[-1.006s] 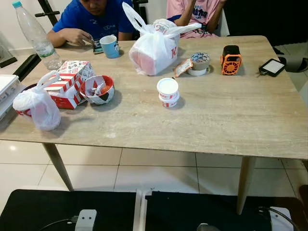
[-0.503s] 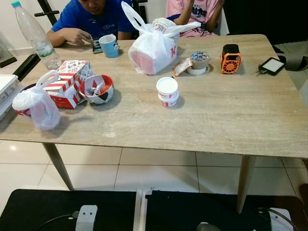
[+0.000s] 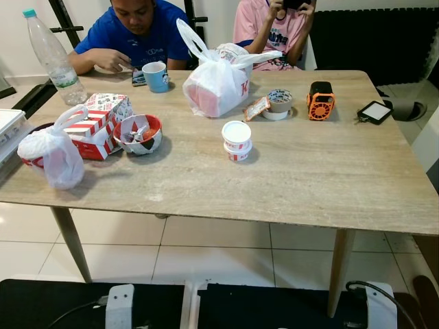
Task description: Restocking fridge
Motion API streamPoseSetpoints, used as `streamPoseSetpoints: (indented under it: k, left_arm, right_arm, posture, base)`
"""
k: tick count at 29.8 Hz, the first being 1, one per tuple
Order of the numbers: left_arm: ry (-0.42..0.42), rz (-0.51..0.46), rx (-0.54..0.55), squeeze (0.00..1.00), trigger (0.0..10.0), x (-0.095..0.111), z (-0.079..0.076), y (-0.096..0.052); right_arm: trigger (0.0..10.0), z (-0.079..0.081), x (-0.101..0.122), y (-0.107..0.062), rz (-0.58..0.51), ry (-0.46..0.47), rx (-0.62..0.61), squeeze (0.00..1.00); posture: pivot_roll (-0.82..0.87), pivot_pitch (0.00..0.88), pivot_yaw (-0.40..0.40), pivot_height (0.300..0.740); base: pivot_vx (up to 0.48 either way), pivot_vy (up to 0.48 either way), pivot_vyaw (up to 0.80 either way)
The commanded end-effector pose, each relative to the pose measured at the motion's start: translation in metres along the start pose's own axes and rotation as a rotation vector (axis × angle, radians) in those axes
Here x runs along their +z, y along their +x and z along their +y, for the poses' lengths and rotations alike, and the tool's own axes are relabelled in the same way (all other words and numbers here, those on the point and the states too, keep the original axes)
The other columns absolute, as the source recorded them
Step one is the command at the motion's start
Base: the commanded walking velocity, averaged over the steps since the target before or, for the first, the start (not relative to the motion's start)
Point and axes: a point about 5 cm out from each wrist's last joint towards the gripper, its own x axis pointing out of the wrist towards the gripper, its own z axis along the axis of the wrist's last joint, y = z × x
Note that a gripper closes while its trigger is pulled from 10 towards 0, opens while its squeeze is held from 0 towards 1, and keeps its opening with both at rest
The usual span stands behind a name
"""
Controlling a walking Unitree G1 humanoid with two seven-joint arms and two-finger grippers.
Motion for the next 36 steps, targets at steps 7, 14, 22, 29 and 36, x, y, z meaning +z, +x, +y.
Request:
streamPoseSetpoints:
  k: [7, 14, 22, 29, 36]
  left_arm:
    - [-0.036, 0.083, -0.039, 1.00, 10.0, -0.021, -0.004, -0.004]
    - [-0.017, 0.074, -0.044, 1.00, 10.0, -0.015, -0.004, -0.002]
    - [0.001, 0.053, -0.036, 1.00, 10.0, -0.004, -0.003, 0.000]
    - [0.005, 0.047, -0.065, 0.00, 0.0, 0.003, -0.007, 0.002]
    - [-0.012, 0.048, -0.055, 0.00, 10.0, 0.005, -0.009, 0.003]
  right_arm:
    - [10.0, -0.008, -0.013, -0.002, 0.032, 0.016, -0.033, 1.00]
    - [10.0, -0.012, -0.027, -0.004, 0.068, 0.038, -0.049, 1.00]
    - [10.0, -0.015, -0.030, -0.005, 0.073, 0.083, -0.086, 1.00]
    - [10.0, -0.039, -0.034, -0.008, 0.089, 0.115, -0.199, 0.00]
    - [10.0, -0.053, -0.042, -0.012, 0.097, 0.186, -0.256, 0.00]
  posture:
    - [-0.07, 0.000, 0.063, 0.740]
    - [-0.07, 0.000, 0.078, 0.740]
    - [-0.10, 0.000, 0.100, 0.740]
    - [-0.13, 0.000, 0.106, 0.740]
    - [-0.14, 0.000, 0.101, 0.740]
  base:
    - [0.000, 0.000, 0.00]
    - [0.000, 0.000, 0.00]
    - [0.000, 0.000, 0.00]
    - [0.000, 0.000, 0.00]
    - [0.000, 0.000, 0.00]
